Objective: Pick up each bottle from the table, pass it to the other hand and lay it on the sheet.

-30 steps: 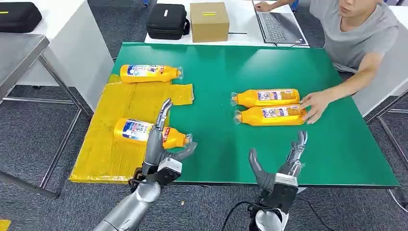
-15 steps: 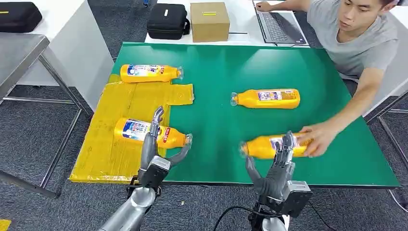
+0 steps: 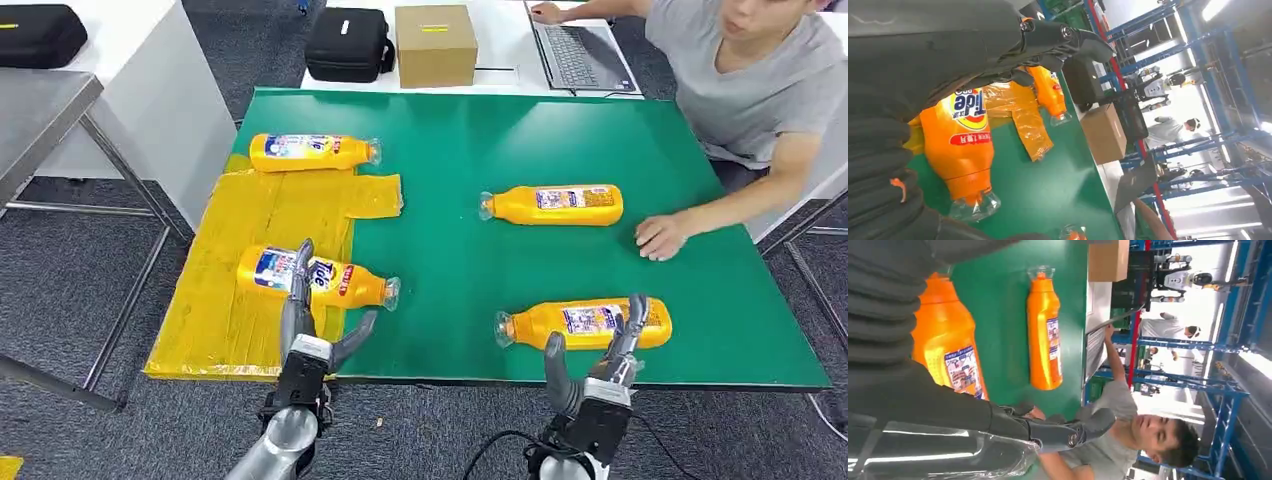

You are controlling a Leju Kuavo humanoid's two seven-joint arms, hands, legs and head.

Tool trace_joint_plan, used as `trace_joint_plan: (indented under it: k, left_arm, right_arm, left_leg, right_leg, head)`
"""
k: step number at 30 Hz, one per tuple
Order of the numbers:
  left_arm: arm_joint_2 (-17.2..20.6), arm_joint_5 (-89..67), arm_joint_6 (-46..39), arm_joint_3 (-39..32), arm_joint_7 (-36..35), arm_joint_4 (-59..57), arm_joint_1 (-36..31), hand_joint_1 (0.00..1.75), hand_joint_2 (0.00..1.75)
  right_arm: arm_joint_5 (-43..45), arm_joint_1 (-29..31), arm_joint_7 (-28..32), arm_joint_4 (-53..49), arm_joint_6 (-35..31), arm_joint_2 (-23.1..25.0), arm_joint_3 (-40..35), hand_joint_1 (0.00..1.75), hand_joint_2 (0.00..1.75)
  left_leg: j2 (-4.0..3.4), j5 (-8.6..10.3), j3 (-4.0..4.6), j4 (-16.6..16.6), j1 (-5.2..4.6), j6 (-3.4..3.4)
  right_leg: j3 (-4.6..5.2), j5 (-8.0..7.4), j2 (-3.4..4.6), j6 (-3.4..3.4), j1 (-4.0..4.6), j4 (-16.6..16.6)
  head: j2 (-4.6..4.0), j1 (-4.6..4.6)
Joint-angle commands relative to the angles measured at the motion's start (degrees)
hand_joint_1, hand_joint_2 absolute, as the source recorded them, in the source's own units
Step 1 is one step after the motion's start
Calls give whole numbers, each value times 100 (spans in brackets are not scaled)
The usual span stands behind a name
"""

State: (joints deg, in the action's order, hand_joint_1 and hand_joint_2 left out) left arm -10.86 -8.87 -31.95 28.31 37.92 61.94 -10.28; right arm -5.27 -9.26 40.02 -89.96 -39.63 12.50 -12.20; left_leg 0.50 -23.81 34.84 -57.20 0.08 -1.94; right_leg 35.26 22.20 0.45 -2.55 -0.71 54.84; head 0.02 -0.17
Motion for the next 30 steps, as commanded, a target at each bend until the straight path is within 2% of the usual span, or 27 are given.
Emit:
trace_joint_plan:
  k: [1, 6, 7, 9, 11, 12, 14, 15, 16, 17, 22, 26, 30]
  left_arm:
    - [123, 36, -17, 87, -28, -17, -49, 0, 175]
    - [120, 309, -235, 241, 208, -56, -214, 0, 175]
    - [118, 394, -265, 242, 208, -16, -214, 0, 175]
    - [135, 513, -237, 246, 208, 74, -182, 0, 175]
    - [250, 742, 263, 371, 111, 13, -199, 0, 175]
    - [295, 974, 742, 397, 46, 99, -191, 0, 175]
    - [262, 1125, 975, 351, -3, 206, -154, 0, 175]
    - [220, 1264, 1060, 300, -17, 260, -122, 0, 175]
    - [197, 1318, 1064, 292, -25, 284, -115, 0, 175]
    - [216, 1178, 874, 324, -121, 246, -149, 0, 175]
    - [259, 1140, 662, 196, 131, 272, -134, 0, 175]
    - [177, 1279, 443, -33, 208, 790, 92, 0, 175]
    - [201, 1275, 446, -11, 208, 818, 132, 0, 175]
  right_arm:
    - [0, 144, -2, 100, -37, 53, 71, 0, 0]
    - [-300, 219, -2, 51, -37, -292, -289, 0, 0]
    - [-123, 266, -2, 122, -37, -419, -422, 0, 175]
    - [-6, 299, -2, 168, -37, -414, -360, 0, 175]
    - [-464, 289, -2, 265, -37, -290, -117, 0, 175]
    - [-1316, 205, -2, 44, -37, -129, 247, 0, 175]
    - [-1916, 100, -2, -171, -37, -101, 458, 0, 175]
    - [-2621, 56, -2, -432, -37, 29, 824, 0, 175]
    - [-3346, 15, -2, -593, -37, 89, 1108, 0, 175]
    - [-3712, -23, -2, -795, -37, 111, 1424, 0, 175]
    - [-4327, -79, -2, -1193, -37, 118, 2036, 0, 175]
    - [-4035, 9, -2, -1116, -37, 156, 2157, 0, 175]
    - [-4053, 9, -2, -1099, -37, 192, 2115, 0, 175]
  left_leg:
    - [-13, -14, -25, 0, 3, 8]
    - [-7, -18, -30, -4, 0, 9]
    - [-8, -13, -25, 1, 1, 8]
    - [-9, -13, -26, 0, 3, 7]
    - [-7, -10, -27, 4, 2, 7]
    - [-6, -14, -35, 3, 1, 10]
    - [-3, -15, -34, 1, 0, 11]
    - [-1, -22, -42, -2, 0, 14]
    - [6, -8, -14, -1, 0, 7]
    - [10, -15, -22, -6, -1, 9]
    - [10, -12, -23, -1, -3, 7]
    - [-2, -16, -27, -3, -3, 8]
    - [-7, -11, -19, 1, -1, 8]
  right_leg:
    - [-21, 11, 6, 9, 4, 1]
    - [-28, 18, -1, 9, 2, 6]
    - [-23, 12, 1, 8, 2, 1]
    - [-25, 10, 2, 8, 5, -2]
    - [-25, 9, 0, 7, 3, -3]
    - [-34, 14, -2, 10, 3, -1]
    - [-33, 17, -6, 11, 2, 2]
    - [-40, 26, -10, 14, 3, 9]
    - [-15, 11, -12, 7, 1, 3]
    - [-24, 21, -18, 9, 1, 10]
    - [-25, 17, -18, 6, -1, 4]
    - [-25, 17, -4, 8, -1, 5]
    - [-17, 9, 1, 8, 1, 1]
  head:
    - [0, -2]
    - [0, 0]
    - [0, -2]
    - [0, 0]
    - [0, 0]
    - [0, 0]
    - [0, 0]
    - [0, -2]
    - [0, -2]
    - [0, -2]
    - [0, 0]
    - [0, -2]
    - [-2, -2]
